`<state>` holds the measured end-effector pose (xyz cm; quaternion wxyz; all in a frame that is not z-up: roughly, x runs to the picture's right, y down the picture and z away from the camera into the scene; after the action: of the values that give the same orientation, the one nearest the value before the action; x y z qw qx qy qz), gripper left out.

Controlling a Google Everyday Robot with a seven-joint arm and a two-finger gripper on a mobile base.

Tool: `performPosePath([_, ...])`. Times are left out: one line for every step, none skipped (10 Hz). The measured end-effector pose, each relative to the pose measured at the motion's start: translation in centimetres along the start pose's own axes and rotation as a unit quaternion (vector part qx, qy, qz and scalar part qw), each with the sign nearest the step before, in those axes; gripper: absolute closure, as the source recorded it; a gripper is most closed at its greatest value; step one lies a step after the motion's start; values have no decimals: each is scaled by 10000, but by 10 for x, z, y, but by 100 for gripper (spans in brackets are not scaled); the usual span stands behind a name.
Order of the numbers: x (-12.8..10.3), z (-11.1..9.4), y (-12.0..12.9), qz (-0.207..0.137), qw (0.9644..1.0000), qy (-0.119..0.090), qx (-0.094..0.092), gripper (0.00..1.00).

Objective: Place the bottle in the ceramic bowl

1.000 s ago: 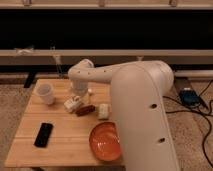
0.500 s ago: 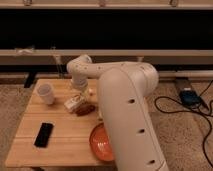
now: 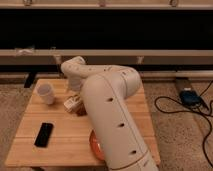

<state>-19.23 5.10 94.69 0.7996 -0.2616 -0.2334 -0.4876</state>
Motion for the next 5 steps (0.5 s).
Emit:
performPosePath([0, 2, 0, -14, 10000, -18, -27, 43])
performPosePath([-3, 3, -2, -51, 10000, -36, -47, 54])
performPosePath([-5, 1, -1, -74, 10000, -31, -54, 63])
performPosePath([-7, -4, -2, -90, 10000, 5, -24, 74])
performPosePath([-10, -8, -2, -100, 9999, 41, 6, 82])
